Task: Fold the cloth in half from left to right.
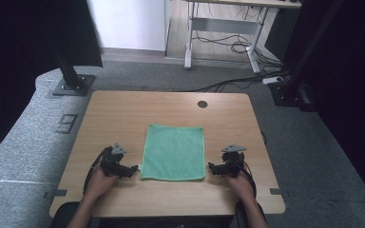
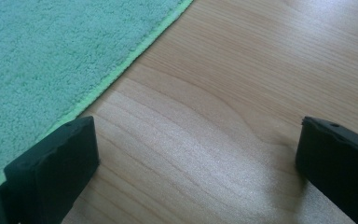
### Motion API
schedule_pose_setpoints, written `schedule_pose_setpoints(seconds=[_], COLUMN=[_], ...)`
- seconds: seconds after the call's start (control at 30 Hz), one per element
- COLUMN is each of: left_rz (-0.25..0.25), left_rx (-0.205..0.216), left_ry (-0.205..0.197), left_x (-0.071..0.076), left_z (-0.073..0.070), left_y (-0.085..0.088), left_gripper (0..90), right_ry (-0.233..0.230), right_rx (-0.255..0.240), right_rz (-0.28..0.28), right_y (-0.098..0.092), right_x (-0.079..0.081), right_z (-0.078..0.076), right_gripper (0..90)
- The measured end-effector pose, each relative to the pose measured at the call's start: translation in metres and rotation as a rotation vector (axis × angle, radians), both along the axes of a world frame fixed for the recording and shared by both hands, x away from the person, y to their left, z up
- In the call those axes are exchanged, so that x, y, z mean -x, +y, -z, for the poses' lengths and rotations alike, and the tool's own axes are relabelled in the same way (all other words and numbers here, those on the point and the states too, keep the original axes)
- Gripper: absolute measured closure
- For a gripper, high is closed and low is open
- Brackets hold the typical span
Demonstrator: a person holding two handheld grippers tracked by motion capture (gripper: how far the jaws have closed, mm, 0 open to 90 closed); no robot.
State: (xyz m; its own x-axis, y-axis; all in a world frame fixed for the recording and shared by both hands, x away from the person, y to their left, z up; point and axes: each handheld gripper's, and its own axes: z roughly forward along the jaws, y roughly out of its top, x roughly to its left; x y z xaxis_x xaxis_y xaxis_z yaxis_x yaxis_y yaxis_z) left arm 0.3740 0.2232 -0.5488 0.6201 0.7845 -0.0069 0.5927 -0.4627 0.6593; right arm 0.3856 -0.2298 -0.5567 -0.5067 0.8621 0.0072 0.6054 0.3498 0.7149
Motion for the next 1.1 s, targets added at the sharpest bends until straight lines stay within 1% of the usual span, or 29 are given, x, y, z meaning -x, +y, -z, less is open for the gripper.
schedule_pose_setpoints(seconds=[0.13, 0.2, 0.23, 0.33, 0.4, 0.47, 0.5, 0.57, 0.67, 0.7, 0.73, 0.77, 0.83, 0.87, 0.9, 0.93, 1.03, 1.07, 1.1], left_rz=[-0.002, 0.002, 0.008, 0.010, 0.017, 0.014, 0.013, 0.001, -0.003, -0.007, -0.010, -0.009, -0.016, -0.022, -0.028, -0.045, -0.069, -0.076, -0.079], left_rx=[-0.004, -0.006, 0.000, 0.008, 0.015, 0.004, -0.005, -0.007, 0.011, 0.013, 0.021, 0.023, 0.002, -0.017, -0.022, -0.032, -0.042, -0.054, -0.039], left_ry=[0.006, 0.016, 0.017, -0.002, -0.018, -0.032, -0.042, -0.051, -0.050, -0.056, -0.056, -0.054, -0.052, -0.052, -0.051, -0.046, -0.033, -0.029, -0.032], left_x=[-0.001, -0.003, -0.004, -0.006, -0.010, -0.014, -0.019, -0.028, -0.044, -0.054, -0.058, -0.062, -0.072, -0.077, -0.080, -0.085, -0.090, -0.090, -0.090], left_z=[-0.001, -0.002, -0.003, -0.010, -0.017, -0.022, -0.025, -0.029, -0.032, -0.032, -0.032, -0.031, -0.027, -0.024, -0.021, -0.016, -0.008, -0.004, -0.003], left_y=[-0.001, -0.002, -0.003, -0.004, -0.007, -0.011, -0.014, -0.019, -0.028, -0.035, -0.038, -0.041, -0.048, -0.051, -0.053, -0.054, -0.052, -0.051, -0.050], left_gripper=[0.0, 0.0, 0.0, 0.0, 0.0, 0.0, 0.0, 0.0, 0.0, 0.0, 0.0, 0.0, 0.0, 0.0, 0.0, 0.0, 0.0, 0.0, 0.0], right_ry=[-0.001, 0.000, 0.004, 0.015, 0.016, 0.008, 0.003, -0.013, -0.025, -0.025, -0.027, -0.026, -0.021, -0.021, -0.014, -0.011, 0.004, 0.008, 0.017], right_rx=[-0.001, -0.001, -0.001, 0.003, -0.001, -0.009, -0.013, -0.021, -0.042, -0.052, -0.050, -0.048, -0.038, -0.034, -0.027, -0.021, -0.006, -0.002, 0.010], right_rz=[0.004, 0.007, 0.007, 0.000, -0.002, 0.000, -0.002, -0.013, -0.033, -0.038, -0.056, -0.064, -0.083, -0.088, -0.095, -0.099, -0.110, -0.113, -0.122], right_y=[0.000, 0.001, 0.001, 0.001, 0.000, 0.001, 0.001, 0.004, 0.009, 0.012, 0.017, 0.020, 0.025, 0.027, 0.030, 0.032, 0.036, 0.036, 0.038], right_x=[0.000, 0.001, 0.001, 0.001, 0.001, 0.001, 0.002, 0.004, 0.007, 0.008, 0.010, 0.011, 0.013, 0.014, 0.015, 0.016, 0.018, 0.018, 0.018], right_z=[0.000, 0.000, 0.000, -0.002, -0.002, -0.006, -0.008, -0.016, -0.024, -0.026, -0.028, -0.028, -0.028, -0.028, -0.027, -0.027, -0.023, -0.021, -0.019], right_gripper=[0.0, 0.0, 0.0, 0.0, 0.0, 0.0, 0.0, 0.0, 0.0, 0.0, 0.0, 0.0, 0.0, 0.0, 0.0, 0.0, 0.0, 0.2, 0.6])
